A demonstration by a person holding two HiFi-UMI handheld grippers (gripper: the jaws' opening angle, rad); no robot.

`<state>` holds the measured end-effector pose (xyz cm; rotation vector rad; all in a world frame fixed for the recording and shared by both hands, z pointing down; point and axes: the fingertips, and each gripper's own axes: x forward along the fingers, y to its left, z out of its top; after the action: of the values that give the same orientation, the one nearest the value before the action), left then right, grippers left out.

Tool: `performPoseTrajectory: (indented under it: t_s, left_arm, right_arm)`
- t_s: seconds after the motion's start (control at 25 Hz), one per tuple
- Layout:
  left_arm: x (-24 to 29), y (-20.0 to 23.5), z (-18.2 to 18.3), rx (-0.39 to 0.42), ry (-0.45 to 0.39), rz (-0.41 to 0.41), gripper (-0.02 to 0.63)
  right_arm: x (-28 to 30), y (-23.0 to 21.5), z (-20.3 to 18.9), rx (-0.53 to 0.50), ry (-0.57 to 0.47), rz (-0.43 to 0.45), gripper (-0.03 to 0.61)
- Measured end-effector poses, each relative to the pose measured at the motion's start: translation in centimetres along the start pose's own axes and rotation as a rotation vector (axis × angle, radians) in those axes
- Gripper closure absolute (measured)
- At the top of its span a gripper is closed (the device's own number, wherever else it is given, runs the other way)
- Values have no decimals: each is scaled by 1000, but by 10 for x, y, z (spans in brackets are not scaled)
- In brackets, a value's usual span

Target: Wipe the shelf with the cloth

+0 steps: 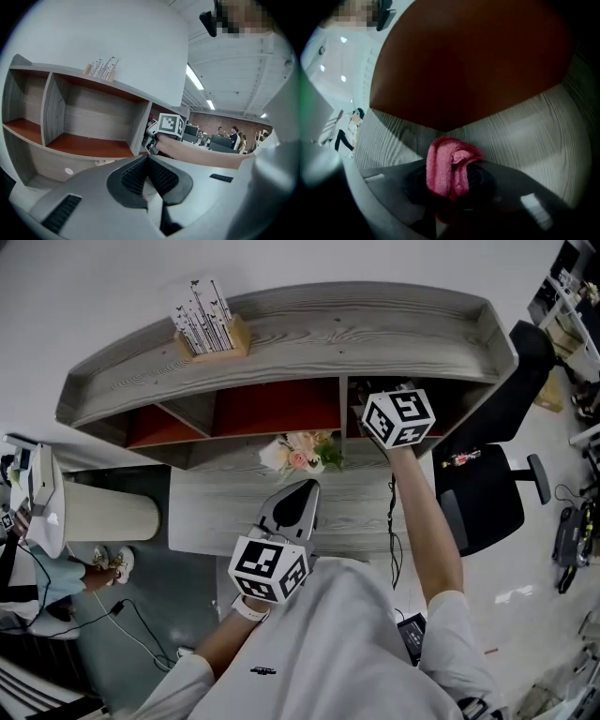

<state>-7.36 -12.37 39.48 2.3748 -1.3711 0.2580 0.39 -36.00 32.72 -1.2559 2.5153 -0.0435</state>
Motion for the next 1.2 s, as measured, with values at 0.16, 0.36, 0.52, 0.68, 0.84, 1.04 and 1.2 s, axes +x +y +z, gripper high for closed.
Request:
performPoseTrajectory:
  t_s: [0.16,0.36,0.52,0.68,0.84,1.04,1.2]
  left_arm:
    - [-2,-1,1,1,-4,3,607]
    - [2,-9,-1,10,0,-13,607]
    - [4,-15,1,23,-2,-25,607]
    - [2,-13,1,16,-8,-15,607]
    - [4,-16,-3,15,6,-22,607]
    - [10,-25,-5,27,17,-54,607]
    - [14,-32,-6,38,27,-73,607]
  right_arm:
    - [-6,7,9,-19,-23,-7,522]
    - [-12,21,37,-56,-78,-5,522]
    - [-19,19,39,-89,-74,-79,522]
    - [-30,7,44,-40,-51,-124,520]
    - [-49,-21,52,-36,-52,-211,516]
    - [-87,-72,69,17,-85,-364,517]
    - [-100,-91,74,134,-100,-384,517]
